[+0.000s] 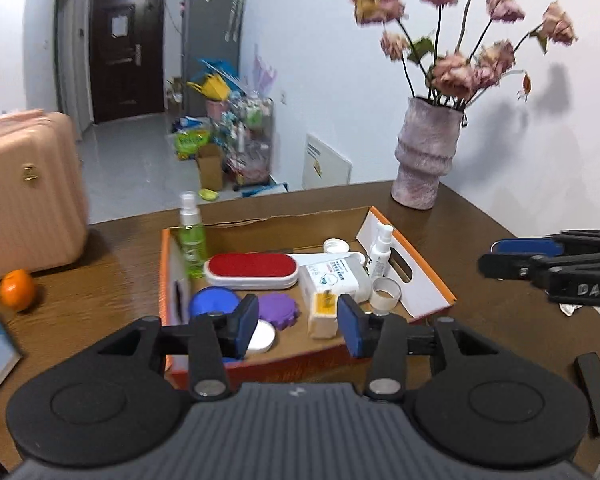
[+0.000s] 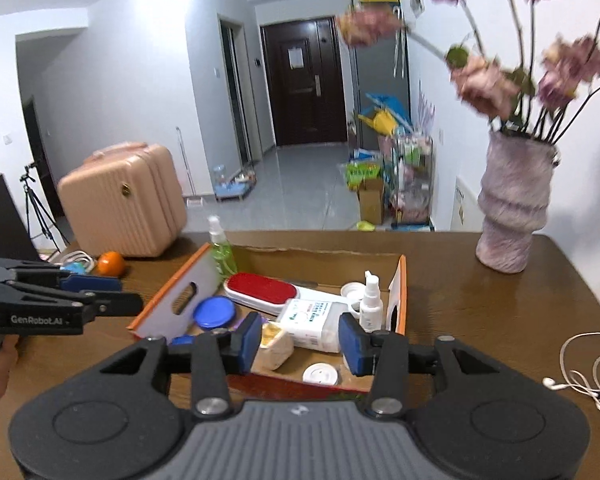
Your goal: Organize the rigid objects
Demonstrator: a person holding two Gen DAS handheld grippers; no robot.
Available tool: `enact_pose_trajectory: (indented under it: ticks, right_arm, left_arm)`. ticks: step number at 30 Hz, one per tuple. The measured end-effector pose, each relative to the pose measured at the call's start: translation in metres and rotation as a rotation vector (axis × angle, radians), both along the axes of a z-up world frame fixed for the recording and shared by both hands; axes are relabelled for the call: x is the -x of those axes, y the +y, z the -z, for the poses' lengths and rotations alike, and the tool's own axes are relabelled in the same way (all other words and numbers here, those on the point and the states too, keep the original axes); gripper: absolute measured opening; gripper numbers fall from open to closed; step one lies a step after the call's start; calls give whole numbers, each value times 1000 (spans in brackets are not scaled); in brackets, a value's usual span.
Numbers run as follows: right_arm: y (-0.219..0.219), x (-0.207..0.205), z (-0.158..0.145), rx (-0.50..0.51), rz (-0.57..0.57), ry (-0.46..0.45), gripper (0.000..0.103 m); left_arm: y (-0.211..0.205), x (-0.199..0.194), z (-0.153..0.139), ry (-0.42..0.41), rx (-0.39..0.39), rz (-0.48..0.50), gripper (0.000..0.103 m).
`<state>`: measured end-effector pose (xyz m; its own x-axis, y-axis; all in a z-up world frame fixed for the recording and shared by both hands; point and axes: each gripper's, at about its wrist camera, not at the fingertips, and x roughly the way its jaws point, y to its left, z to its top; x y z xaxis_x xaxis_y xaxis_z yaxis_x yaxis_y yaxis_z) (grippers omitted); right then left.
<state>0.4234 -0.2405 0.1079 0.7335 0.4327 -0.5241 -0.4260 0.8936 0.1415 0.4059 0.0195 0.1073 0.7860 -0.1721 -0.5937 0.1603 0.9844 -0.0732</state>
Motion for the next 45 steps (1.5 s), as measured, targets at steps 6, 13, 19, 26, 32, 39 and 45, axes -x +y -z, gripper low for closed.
enact_pose_trajectory:
  ticks: [6, 13, 19, 26, 32, 39, 45]
  right_arm:
    - [-9, 69, 4, -23, 2, -31, 50]
    - [-5, 176, 35, 6, 80, -182, 60]
    - [3, 250, 65, 12, 114, -205, 62]
    - [12, 319, 111, -16, 146, -213, 65]
    - [17, 343, 119, 13, 174, -215, 65]
    - [17, 375, 130, 1, 156, -211, 72]
    - [18, 383, 135, -39, 125, -195, 75]
  left_arm:
    - [7, 96, 7, -105, -5, -131, 50]
    - [0, 210, 33, -250, -54, -260, 64]
    - [-7, 284, 58, -282, -46, -229, 81]
    - [-10, 355, 92, -313, -30, -216, 96]
    - [-9, 382, 113, -355, -73, -228, 100]
    - [-14, 404, 113, -402, -105, -223, 103]
    - [-24, 412, 106, -425, -109, -209, 103]
